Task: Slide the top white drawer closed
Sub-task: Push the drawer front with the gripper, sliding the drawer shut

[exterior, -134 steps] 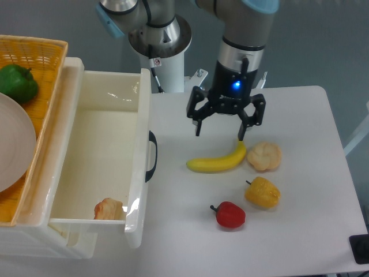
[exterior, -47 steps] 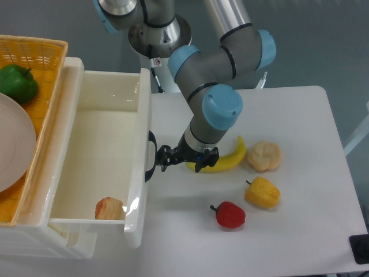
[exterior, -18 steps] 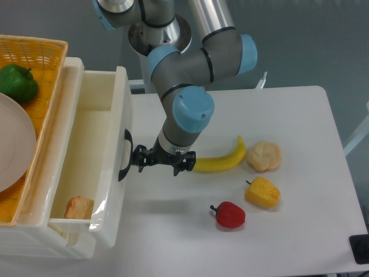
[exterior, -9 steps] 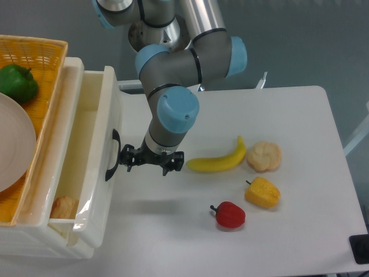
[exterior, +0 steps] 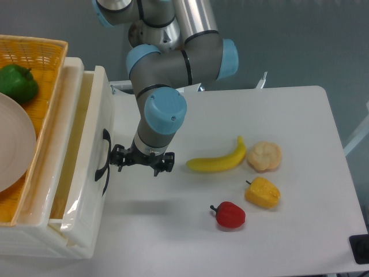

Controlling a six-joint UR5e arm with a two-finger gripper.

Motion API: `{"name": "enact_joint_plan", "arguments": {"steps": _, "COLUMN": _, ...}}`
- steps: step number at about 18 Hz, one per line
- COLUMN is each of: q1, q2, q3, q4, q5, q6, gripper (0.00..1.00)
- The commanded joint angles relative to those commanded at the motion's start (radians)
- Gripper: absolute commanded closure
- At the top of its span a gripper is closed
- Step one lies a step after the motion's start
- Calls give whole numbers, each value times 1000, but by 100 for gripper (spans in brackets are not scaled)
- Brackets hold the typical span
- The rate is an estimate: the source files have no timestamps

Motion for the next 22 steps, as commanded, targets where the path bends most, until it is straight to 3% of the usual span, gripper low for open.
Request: {"name": "enact_joint_plan", "arguments": {"steps": 22, "q1": -34, "q2": 0, "q3": 9, "q4": 0, "q5": -2, "q6": -6, "gripper": 0}}
